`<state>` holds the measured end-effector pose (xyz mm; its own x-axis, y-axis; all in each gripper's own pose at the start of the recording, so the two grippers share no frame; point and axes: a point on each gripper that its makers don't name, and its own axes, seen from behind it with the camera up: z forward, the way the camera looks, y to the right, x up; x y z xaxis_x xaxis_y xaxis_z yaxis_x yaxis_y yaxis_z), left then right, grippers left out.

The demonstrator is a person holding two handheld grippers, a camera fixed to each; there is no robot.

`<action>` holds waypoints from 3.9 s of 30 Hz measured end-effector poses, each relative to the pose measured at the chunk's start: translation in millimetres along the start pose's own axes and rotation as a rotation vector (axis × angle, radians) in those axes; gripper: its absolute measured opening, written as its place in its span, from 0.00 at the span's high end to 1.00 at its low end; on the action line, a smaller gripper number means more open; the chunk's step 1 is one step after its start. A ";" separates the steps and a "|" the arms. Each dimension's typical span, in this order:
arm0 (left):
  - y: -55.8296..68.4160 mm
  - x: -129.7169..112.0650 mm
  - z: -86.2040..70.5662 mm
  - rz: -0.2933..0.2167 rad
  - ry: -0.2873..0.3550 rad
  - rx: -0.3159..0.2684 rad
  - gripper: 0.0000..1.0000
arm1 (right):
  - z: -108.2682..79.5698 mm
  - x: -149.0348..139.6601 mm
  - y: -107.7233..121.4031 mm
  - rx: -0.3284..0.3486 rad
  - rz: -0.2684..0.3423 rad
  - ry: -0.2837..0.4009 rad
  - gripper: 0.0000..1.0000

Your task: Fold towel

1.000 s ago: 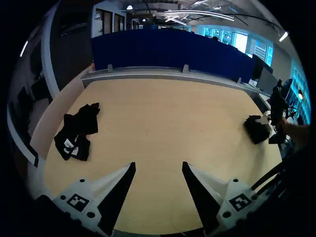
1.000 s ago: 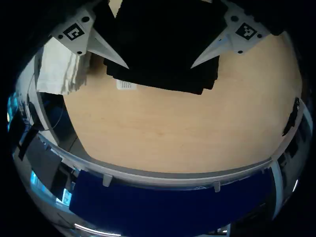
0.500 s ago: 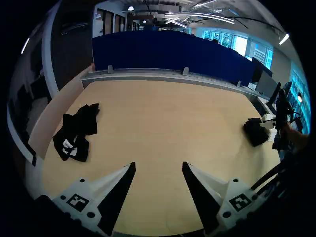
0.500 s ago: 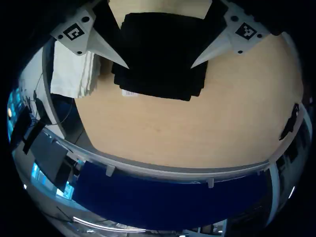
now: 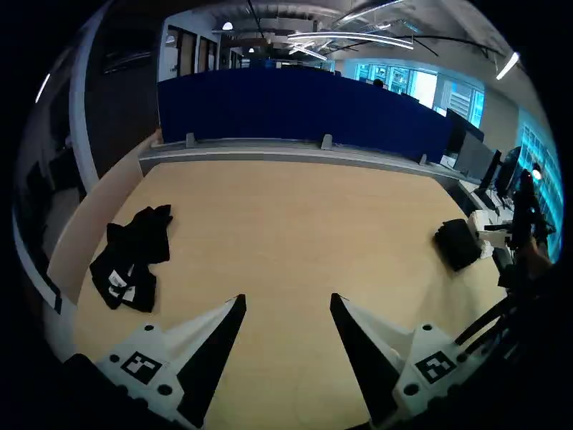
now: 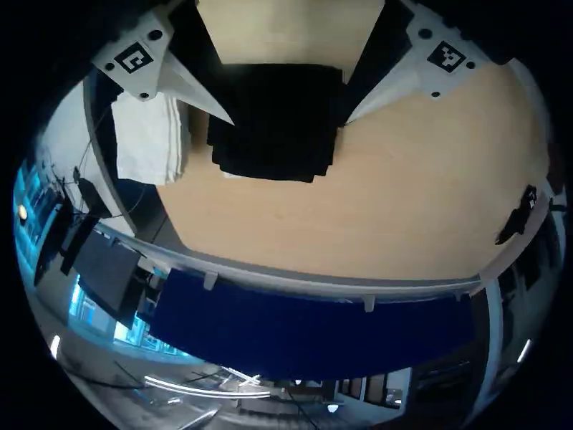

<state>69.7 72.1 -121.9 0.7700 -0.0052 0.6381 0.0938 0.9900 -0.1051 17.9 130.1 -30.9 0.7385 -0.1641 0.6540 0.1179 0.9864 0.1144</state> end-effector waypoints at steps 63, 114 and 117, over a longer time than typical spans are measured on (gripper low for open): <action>-33.4 143.5 4.5 0.087 0.688 0.080 0.13 | -106.8 140.7 -104.2 -0.069 0.162 0.578 0.00; -97.2 23.8 127.2 0.040 0.692 0.163 0.13 | -68.7 147.0 -142.5 -0.069 0.103 0.583 0.00; -95.0 24.1 127.9 0.044 0.692 0.157 0.13 | -66.9 144.9 -144.5 -0.064 0.104 0.578 0.00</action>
<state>-1.4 -4.1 1.0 1.0000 -0.0019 -0.0004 0.0019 0.9997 0.0249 152.4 -35.7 -2.7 0.9882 -0.0539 0.1432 0.0524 0.9985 0.0142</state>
